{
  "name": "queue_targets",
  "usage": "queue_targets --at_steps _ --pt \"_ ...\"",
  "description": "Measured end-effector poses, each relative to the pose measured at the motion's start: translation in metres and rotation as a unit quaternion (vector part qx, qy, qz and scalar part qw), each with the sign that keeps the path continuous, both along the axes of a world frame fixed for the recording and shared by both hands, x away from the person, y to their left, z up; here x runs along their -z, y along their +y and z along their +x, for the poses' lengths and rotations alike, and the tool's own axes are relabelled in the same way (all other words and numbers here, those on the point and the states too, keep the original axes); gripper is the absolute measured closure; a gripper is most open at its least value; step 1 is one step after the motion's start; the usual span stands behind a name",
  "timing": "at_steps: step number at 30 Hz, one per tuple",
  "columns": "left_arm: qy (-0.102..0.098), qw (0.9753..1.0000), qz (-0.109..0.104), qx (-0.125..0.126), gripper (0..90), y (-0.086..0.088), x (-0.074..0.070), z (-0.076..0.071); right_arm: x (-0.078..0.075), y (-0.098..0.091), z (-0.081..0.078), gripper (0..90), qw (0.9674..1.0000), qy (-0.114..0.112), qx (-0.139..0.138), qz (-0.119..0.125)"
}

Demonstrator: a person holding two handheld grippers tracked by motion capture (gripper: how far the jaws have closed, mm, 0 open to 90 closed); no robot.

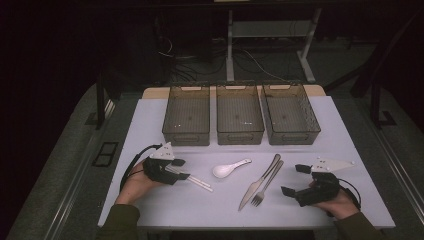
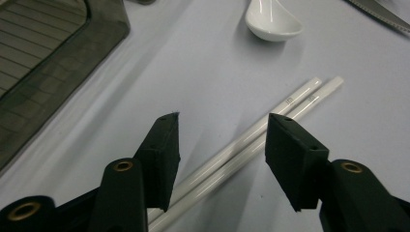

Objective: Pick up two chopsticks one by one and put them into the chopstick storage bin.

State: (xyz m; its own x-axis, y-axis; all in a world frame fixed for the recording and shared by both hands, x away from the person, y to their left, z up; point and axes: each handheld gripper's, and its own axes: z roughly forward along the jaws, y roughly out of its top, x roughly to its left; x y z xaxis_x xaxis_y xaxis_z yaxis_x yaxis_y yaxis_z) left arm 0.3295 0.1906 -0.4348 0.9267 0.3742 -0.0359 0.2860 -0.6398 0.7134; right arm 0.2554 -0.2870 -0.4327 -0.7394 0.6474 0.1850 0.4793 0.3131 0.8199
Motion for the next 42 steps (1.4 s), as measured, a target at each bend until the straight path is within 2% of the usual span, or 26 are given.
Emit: queue_targets --at_steps 8,11,16,22,31,42 --pt "0.011 0.9993 0.027 0.025 51.9 -0.004 0.008 0.002 0.0 0.0 0.0 0.9 1.0 0.0 -0.001 0.0" --pt "0.011 0.9992 0.031 0.025 57.3 -0.005 0.008 0.002 0.0 0.0 0.001 0.9 1.0 0.001 -0.002 0.0" --pt "0.007 0.9985 0.045 0.032 58.5 -0.006 0.006 0.0 0.0 0.0 0.0 0.9 1.0 0.001 -0.002 0.0" --pt "0.01 0.9982 0.051 0.031 60.8 -0.007 0.004 -0.003 0.0 0.0 0.0 0.9 1.0 0.002 -0.002 0.001" --pt "0.005 0.9966 0.073 0.039 65.9 -0.01 0.0 -0.011 0.0 -0.001 0.0 0.9 1.0 0.003 -0.003 0.001" --pt "0.016 0.9957 0.078 0.047 70.2 -0.01 -0.001 -0.022 -0.001 -0.001 -0.001 0.9 1.0 0.005 -0.003 0.003"
